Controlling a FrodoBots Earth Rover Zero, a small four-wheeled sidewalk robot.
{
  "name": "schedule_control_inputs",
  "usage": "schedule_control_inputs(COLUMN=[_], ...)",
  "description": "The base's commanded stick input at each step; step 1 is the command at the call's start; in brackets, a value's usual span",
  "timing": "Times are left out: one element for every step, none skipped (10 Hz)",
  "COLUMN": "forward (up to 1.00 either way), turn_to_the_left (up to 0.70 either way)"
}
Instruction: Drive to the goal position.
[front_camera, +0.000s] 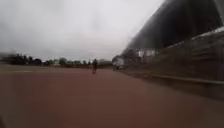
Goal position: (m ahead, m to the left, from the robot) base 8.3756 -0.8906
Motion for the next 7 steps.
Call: schedule_control_inputs(forward=[1.00, 1.00, 1.00, 1.00, 1.00, 1.00, 1.00], turn_to_the_left=[0.00, 0.00, 0.00, 0.00, 0.00, 0.00, 0.00])
